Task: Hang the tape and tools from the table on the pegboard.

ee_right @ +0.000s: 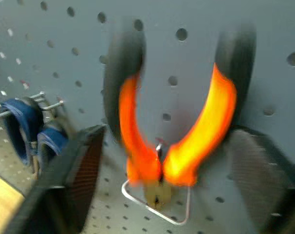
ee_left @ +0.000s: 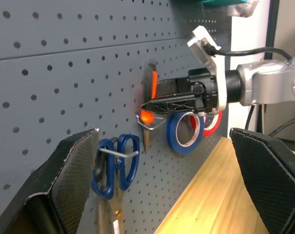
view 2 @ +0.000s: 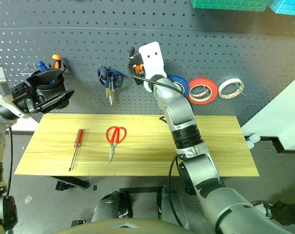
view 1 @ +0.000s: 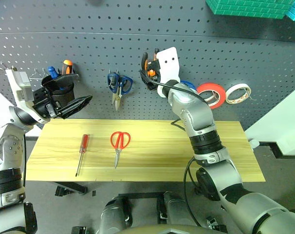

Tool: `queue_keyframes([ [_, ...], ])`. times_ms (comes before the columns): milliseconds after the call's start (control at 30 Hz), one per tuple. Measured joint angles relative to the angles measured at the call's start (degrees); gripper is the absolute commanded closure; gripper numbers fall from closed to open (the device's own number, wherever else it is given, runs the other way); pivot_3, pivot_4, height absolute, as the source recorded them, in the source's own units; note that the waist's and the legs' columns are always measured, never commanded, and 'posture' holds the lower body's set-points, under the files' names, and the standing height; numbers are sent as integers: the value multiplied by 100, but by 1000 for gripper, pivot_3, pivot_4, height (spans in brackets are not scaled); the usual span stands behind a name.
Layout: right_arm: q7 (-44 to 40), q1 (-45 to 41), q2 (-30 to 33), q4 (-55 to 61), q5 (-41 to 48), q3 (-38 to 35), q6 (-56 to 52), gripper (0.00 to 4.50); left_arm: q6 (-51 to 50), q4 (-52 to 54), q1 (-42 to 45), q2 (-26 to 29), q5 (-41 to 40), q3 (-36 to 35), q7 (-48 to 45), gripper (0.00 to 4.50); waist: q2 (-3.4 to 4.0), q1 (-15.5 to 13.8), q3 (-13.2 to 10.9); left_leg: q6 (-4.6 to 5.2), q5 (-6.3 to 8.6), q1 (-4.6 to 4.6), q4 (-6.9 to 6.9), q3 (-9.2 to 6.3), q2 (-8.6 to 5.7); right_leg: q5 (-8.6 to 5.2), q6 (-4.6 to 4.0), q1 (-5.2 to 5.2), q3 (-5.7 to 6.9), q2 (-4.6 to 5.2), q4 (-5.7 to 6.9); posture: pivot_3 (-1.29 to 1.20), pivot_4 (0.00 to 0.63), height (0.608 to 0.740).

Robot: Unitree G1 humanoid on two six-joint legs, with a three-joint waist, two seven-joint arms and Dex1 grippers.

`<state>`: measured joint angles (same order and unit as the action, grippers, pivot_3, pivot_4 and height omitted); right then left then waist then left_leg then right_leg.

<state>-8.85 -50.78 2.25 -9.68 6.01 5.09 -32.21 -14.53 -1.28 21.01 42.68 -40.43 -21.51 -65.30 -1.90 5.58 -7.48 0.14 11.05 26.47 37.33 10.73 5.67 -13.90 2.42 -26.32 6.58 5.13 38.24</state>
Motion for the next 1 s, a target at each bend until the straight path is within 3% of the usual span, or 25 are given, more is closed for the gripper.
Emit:
queue_keyframes([
  [200,-223,-142,256,634,423,-447,-385,42,-71,45,-263,-9,121,56,87,0,1,-2,0,0,0,-1,0,0,0,0,0,-1,-1,0,0,-58,69,730],
  [333,-846,-187,723,1152,1031,-793,-824,42,-257,292,-454,-122,154,92,394,0,1,-16,0,1,0,-1,1,-1,1,0,0,2,-2,1,-1,-57,76,730],
  [700,-3776,88,2574,1482,2429,-733,-1308,42,-1266,1476,-766,-969,864,760,2814,0,1,-14,0,5,2,-11,-2,-9,1,0,0,8,-6,-1,-2,-48,95,730],
  [1000,-6058,847,3358,1385,2555,68,-592,42,-2173,2280,-1157,-1445,1138,1219,4072,0,3,-173,-1,38,23,-22,2,-9,1,0,-1,17,-10,0,-4,-32,122,730],
])
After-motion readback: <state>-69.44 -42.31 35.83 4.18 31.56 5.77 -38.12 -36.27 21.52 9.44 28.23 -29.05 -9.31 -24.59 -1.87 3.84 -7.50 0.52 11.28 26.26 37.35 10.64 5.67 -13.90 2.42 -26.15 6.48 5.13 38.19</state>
